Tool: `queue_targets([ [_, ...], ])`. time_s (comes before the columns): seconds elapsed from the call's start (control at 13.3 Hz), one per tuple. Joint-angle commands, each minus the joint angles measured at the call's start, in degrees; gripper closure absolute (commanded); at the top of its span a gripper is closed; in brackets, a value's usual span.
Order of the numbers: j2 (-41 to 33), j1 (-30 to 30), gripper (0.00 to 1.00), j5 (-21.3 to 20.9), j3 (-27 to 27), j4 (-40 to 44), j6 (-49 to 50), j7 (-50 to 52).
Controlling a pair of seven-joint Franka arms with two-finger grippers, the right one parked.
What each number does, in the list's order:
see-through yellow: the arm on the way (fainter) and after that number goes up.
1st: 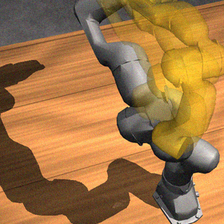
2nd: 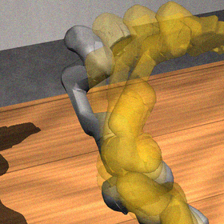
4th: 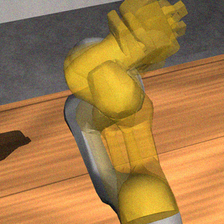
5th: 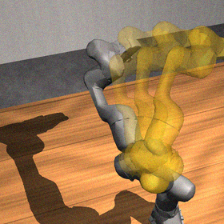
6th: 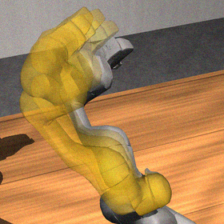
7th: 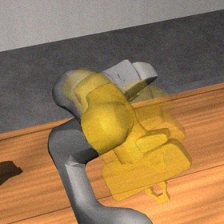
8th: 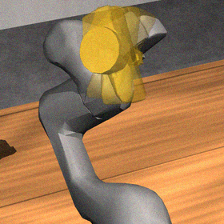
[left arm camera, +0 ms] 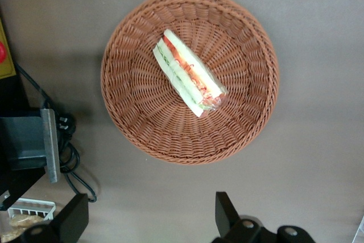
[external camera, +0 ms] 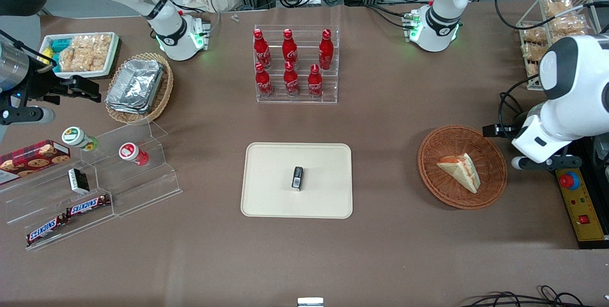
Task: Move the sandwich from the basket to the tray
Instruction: 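Move the left gripper over the wrapped sandwich in the wicker basket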
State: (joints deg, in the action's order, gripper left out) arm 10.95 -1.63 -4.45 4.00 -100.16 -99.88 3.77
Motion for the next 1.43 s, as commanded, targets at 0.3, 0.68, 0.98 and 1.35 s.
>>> queue_targets([
  [0.3, 1.61, 2.24, 0.0, -0.65, 0.13, 1.19, -0.76, 12.28],
  [0.68, 1.79, 2.07, 0.01, 0.49, 0.22, 0.33, 1.25, 13.73],
  [0.98, 2.05, 2.24, 0.01, 0.41, 0.13, 0.23, 1.27, 14.43],
  [1.35, 2.23, 2.24, 0.01, 0.58, 0.22, -0.38, -1.54, 13.37],
])
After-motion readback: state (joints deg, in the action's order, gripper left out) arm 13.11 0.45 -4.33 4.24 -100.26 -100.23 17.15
